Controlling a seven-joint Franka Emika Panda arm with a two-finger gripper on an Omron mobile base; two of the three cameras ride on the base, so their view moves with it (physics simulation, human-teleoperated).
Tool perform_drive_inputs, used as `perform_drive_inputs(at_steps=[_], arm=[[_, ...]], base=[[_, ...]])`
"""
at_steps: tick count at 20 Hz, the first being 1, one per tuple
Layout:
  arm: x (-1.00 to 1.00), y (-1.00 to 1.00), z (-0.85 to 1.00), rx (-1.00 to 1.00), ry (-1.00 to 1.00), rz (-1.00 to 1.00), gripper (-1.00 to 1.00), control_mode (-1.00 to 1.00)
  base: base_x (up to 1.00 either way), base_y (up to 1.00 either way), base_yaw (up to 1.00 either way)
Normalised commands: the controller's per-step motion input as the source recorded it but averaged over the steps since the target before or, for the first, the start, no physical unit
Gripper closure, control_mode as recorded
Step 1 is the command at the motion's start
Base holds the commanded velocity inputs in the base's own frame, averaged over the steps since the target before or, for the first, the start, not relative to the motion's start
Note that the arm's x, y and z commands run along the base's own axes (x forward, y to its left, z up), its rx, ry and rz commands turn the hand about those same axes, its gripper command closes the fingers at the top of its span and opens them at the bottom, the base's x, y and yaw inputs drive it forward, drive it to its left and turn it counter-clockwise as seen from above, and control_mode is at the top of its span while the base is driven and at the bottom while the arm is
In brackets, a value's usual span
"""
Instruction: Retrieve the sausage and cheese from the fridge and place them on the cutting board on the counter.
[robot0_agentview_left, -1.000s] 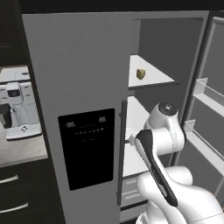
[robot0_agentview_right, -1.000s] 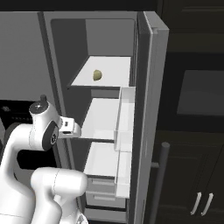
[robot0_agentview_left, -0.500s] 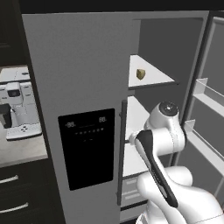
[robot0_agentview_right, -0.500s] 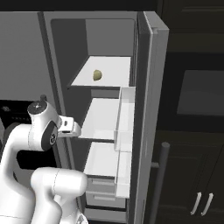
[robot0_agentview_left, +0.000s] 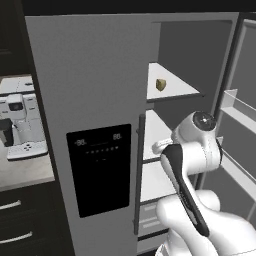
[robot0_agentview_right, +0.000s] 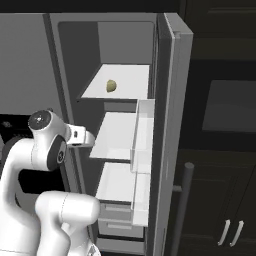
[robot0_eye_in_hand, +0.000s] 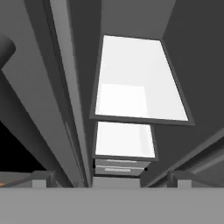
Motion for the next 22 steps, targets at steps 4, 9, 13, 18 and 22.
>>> perform_drive_inputs(at_steps=[4, 9, 13, 18, 22], arm=[[0.00, -0.44, 0.43, 0.21, 0.00, 0.00, -1.00, -1.00], [0.02, -0.31, 0.50, 0.18, 0.00, 0.00, -1.00, -1.00], [0.10, -0.05, 0.53, 0.02, -0.05, -0.14, -1.00, -1.00], [0.14, -0.05, 0.53, 0.00, -0.09, -0.17, -1.00, -1.00], [0.03, -0.24, 0.47, 0.00, -0.09, -0.07, -1.00, -1.00]], base=[[0.00, 0.00, 0.00], [0.00, 0.00, 0.00], [0.00, 0.00, 0.00], [0.00, 0.00, 0.00], [0.00, 0.00, 0.00]])
